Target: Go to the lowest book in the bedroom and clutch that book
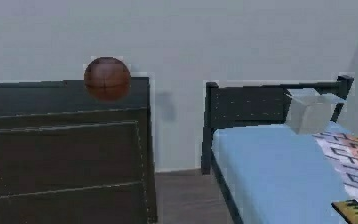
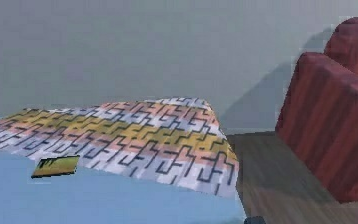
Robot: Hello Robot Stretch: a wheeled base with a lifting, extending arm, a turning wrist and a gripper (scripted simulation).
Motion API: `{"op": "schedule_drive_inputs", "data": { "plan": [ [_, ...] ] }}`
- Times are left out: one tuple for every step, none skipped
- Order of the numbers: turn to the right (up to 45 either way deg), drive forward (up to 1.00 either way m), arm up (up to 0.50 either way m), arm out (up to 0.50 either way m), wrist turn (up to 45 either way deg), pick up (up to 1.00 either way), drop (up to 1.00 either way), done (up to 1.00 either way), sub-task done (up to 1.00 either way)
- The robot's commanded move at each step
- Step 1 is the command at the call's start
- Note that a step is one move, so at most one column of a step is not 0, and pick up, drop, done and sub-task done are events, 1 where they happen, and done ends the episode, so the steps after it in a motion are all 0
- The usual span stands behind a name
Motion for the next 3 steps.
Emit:
{"op": "schedule_drive_inputs", "data": {
  "plan": [
    [0.0, 0.8, 0.0, 0.0, 0.0, 0.0, 0.0, 0.0, 0.0],
    [0.0, 0.0, 0.5, 0.0, 0.0, 0.0, 0.0, 0.0, 0.0],
    [0.0, 0.0, 0.16, 0.0, 0.0, 0.0, 0.0, 0.0, 0.0]
  ]
}}
